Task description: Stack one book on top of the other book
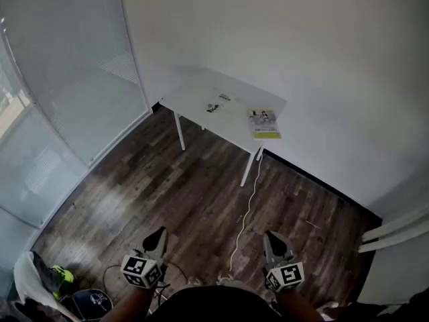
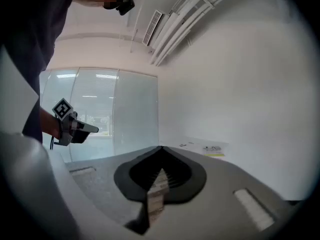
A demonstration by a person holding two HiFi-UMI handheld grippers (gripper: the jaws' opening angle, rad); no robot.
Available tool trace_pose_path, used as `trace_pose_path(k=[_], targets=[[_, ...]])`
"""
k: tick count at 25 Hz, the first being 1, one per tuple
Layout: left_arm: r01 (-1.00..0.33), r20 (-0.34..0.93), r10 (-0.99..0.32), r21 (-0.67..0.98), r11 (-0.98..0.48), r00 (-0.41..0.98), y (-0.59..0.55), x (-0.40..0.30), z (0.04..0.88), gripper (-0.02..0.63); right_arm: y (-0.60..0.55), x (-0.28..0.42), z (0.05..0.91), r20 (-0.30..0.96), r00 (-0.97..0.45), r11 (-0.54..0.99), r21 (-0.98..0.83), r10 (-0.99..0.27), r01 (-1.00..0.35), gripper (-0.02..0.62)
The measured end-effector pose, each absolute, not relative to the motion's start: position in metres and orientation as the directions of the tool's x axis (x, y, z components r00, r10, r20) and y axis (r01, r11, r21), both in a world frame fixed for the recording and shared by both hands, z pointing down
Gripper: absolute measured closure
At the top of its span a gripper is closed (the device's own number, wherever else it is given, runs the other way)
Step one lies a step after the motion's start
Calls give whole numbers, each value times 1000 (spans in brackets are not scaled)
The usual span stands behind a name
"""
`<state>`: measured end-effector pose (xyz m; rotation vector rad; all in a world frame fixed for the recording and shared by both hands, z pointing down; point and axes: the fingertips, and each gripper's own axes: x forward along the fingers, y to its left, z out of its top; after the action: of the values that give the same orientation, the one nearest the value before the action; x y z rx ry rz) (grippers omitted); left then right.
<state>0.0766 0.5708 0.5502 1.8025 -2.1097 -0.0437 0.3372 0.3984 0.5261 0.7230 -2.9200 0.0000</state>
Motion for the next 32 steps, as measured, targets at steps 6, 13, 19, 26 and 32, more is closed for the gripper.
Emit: trace_pose_path(k=[6, 13, 19, 26, 32], targets=[[-961, 237, -970, 248, 120, -60, 550, 106, 539, 603, 375, 351, 533, 131, -866, 873, -13, -482, -488, 594], [-974, 249, -967, 201, 104, -51, 525, 122, 533, 603, 364, 355, 545, 137, -888, 891, -58, -439, -450, 594], [-969, 255, -961, 191, 157, -106, 507, 130, 537, 603, 348, 353, 572, 210, -914, 918, -122, -347, -376, 594], [-958, 313, -938, 189, 217, -151, 511, 103, 543, 603, 303, 329, 579, 245, -892, 897, -135, -381, -420, 594], [-953, 278, -953, 235, 192, -123, 493, 38, 539, 603, 297, 280, 570, 236, -856, 858, -127, -460, -497, 594]])
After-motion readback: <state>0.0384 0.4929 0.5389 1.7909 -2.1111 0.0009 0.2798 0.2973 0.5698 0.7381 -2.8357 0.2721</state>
